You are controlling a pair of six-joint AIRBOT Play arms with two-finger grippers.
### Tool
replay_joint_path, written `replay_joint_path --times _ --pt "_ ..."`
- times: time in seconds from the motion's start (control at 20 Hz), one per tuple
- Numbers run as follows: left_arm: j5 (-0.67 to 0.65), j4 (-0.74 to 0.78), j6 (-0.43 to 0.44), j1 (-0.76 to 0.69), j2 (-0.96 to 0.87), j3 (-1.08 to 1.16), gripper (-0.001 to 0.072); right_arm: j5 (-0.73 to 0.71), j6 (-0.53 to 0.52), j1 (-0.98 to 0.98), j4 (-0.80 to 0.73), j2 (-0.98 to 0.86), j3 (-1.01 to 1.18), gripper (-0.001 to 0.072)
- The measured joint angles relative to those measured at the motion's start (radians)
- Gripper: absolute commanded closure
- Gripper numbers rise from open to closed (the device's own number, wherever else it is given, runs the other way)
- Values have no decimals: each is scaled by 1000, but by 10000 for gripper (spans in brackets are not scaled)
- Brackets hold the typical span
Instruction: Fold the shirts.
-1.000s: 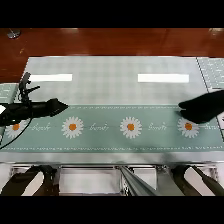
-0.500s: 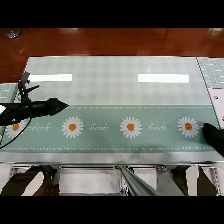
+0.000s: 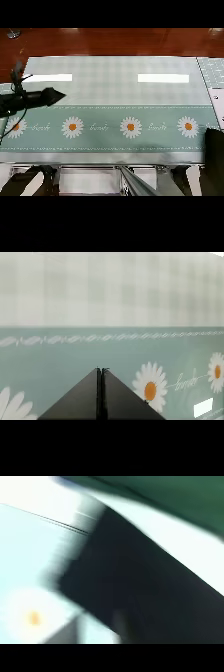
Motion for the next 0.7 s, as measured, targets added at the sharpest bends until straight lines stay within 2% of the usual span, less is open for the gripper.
replay_joint_path --times 0.1,0.2,0.3,0.4,0.45,0.6,0.7 --pt "-26 -3 5 -5 -44 129 680 -66 -59 122 200 -96 104 682" --pt "-51 -3 9 -22 -89 275 680 -147 -129 327 366 -184 175 682" --pt "-54 43 14 -58 -113 393 681 -217 -193 583 423 -258 211 682" --pt "-51 154 -22 -103 -121 446 680 -269 -211 854 330 -327 210 682" --pt "-59 220 -48 -124 -125 447 680 -288 -183 981 233 -365 190 682" --pt "-68 391 -111 -171 -134 359 680 -341 -25 1218 -21 -469 86 683" --pt "-61 453 -132 -179 -138 287 679 -366 68 1282 -111 -531 19 683"
